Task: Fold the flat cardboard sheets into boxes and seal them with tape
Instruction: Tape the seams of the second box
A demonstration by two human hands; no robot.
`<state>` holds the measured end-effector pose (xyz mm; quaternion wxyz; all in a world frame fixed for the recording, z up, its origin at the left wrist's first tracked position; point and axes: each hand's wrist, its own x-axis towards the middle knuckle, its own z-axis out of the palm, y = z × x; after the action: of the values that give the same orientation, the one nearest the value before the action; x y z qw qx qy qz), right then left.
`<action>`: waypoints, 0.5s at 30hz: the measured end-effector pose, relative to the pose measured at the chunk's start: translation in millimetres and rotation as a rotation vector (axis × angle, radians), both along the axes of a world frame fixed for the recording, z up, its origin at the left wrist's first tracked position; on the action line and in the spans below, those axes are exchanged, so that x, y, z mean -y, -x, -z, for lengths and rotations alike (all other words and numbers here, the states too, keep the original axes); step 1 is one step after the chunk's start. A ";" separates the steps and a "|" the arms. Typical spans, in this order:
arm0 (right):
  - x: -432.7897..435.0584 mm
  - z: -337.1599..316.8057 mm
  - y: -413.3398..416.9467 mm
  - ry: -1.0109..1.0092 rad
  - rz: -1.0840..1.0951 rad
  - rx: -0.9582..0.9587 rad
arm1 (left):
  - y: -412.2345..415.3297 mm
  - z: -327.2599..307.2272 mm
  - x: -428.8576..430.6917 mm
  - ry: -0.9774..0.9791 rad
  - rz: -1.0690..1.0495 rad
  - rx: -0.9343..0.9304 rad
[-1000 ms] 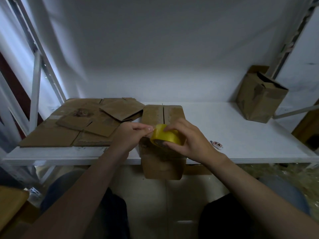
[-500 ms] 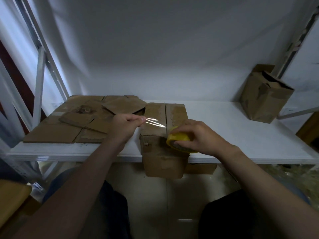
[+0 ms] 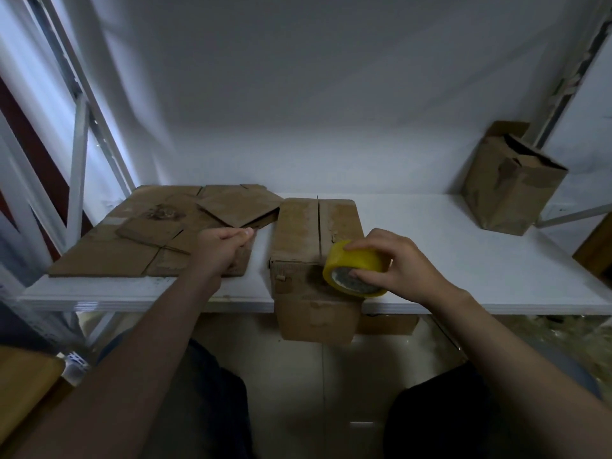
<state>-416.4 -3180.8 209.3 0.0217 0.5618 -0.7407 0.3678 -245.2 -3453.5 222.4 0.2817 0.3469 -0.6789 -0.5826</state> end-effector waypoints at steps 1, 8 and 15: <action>1.9 -0.3 1.1 -0.047 0.008 -0.016 | 0.2 0.8 0.0 0.016 -0.001 -0.002; -6.5 -2.3 12.6 -0.103 0.091 -0.082 | 1.3 8.9 9.5 0.057 -0.068 -0.021; -13.7 -4.3 21.5 -0.312 0.094 -0.087 | 12.5 10.6 -3.6 0.081 -0.074 -0.036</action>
<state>-437.8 -3167.1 213.6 -0.0166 0.5384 -0.8128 0.2220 -257.7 -3449.9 211.8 0.3290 0.3496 -0.6836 -0.5497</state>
